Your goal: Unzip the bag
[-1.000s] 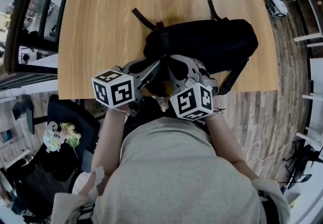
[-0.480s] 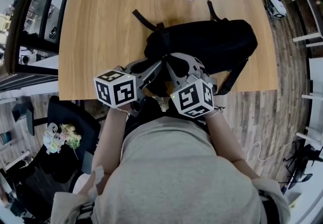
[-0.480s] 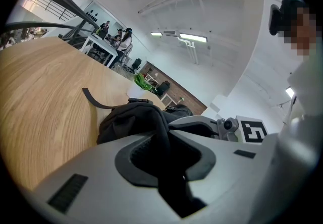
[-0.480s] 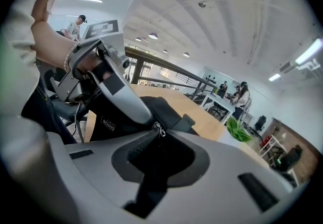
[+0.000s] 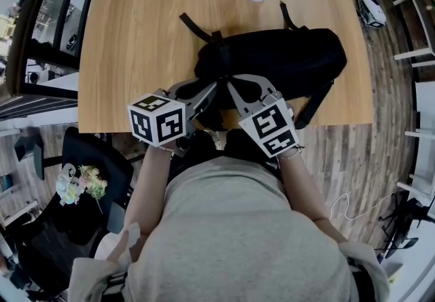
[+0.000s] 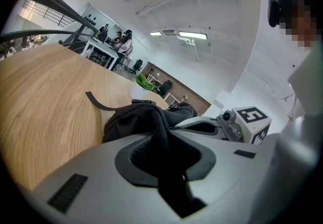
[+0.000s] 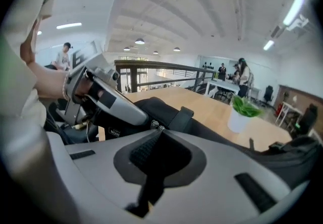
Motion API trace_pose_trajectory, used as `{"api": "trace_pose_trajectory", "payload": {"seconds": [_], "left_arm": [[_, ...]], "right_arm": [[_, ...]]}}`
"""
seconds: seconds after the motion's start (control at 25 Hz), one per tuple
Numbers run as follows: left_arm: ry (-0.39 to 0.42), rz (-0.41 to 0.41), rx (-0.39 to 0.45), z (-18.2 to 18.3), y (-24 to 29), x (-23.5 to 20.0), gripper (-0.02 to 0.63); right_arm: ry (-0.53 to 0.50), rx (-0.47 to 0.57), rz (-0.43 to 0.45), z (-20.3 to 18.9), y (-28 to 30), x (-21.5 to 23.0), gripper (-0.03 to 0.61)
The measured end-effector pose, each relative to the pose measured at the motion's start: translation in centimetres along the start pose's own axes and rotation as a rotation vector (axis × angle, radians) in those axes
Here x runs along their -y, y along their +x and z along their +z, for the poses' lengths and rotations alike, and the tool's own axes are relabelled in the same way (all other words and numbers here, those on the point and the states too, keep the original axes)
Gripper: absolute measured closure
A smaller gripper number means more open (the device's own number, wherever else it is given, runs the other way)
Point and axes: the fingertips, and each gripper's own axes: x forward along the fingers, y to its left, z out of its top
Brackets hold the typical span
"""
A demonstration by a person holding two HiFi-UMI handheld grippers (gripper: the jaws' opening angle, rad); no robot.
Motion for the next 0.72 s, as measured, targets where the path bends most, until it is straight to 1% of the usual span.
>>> {"api": "trace_pose_trajectory", "payload": {"seconds": [0.08,0.28,0.44,0.72], "left_arm": [[0.024,0.028,0.000,-0.1,-0.2,-0.1,0.535],[0.070,0.106,0.012,0.1,-0.3,-0.4,0.535],[0.070,0.166,0.039,0.0,-0.6,-0.4,0.535],[0.060,0.285,0.098,0.3,-0.9,-0.8,0.534]], "right_arm": [[0.062,0.018,0.032,-0.1,-0.2,0.1,0.568],[0.143,0.017,0.076,-0.7,-1.0,0.5,0.568],[0.124,0.007,0.102,-1.2,-2.0,1.0,0.568],[0.090,0.009,0.100,-1.5,-3.7,3.8,0.568]]}}
